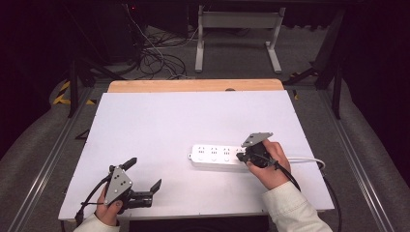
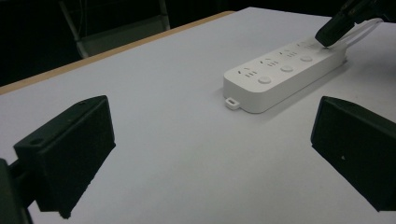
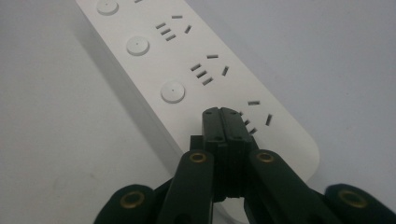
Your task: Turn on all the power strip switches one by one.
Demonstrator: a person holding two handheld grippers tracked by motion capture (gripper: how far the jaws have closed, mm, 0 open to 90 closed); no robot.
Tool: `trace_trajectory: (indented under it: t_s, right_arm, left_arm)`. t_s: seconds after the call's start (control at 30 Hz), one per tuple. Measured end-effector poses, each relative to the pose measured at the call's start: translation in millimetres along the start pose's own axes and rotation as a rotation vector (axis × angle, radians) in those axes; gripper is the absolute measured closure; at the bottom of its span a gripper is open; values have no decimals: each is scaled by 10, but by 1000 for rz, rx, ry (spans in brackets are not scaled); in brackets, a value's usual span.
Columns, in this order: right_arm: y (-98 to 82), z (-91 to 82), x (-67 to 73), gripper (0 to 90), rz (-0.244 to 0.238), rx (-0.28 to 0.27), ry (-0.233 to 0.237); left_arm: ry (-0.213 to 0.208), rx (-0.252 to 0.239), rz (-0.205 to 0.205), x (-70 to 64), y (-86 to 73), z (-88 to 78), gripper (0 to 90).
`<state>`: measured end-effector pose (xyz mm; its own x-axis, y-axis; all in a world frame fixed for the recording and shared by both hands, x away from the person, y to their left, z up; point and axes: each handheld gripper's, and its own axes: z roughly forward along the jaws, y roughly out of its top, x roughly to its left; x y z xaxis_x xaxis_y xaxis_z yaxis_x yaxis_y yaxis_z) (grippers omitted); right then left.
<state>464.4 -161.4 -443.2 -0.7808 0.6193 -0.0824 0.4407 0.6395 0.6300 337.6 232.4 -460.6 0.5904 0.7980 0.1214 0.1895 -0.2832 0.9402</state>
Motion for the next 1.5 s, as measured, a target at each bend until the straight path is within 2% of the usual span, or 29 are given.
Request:
trace_trajectory:
  t_s: [0.67,0.9,1.13,1.23,1.43,1.5]
  right_arm:
    - [-21,33,-16,900,48,15,13]
    - [-12,40,-8,900,41,28,9]
    - [-15,47,-19,900,64,32,18]
    - [-14,53,-6,900,63,41,5]
    - [-36,51,-28,900,83,21,23]
    - [-59,17,-36,900,72,-28,33]
  left_arm:
    - [-2,3,-7,-9,-3,3,2]
    - [-2,3,-8,-8,-4,0,2]
    - [-2,2,-8,-9,-3,-2,2]
    - [-2,2,-9,-9,-3,0,2]
    - [1,2,-1,-2,-2,-9,2]
    - [-2,0,-10,-3,-2,-7,2]
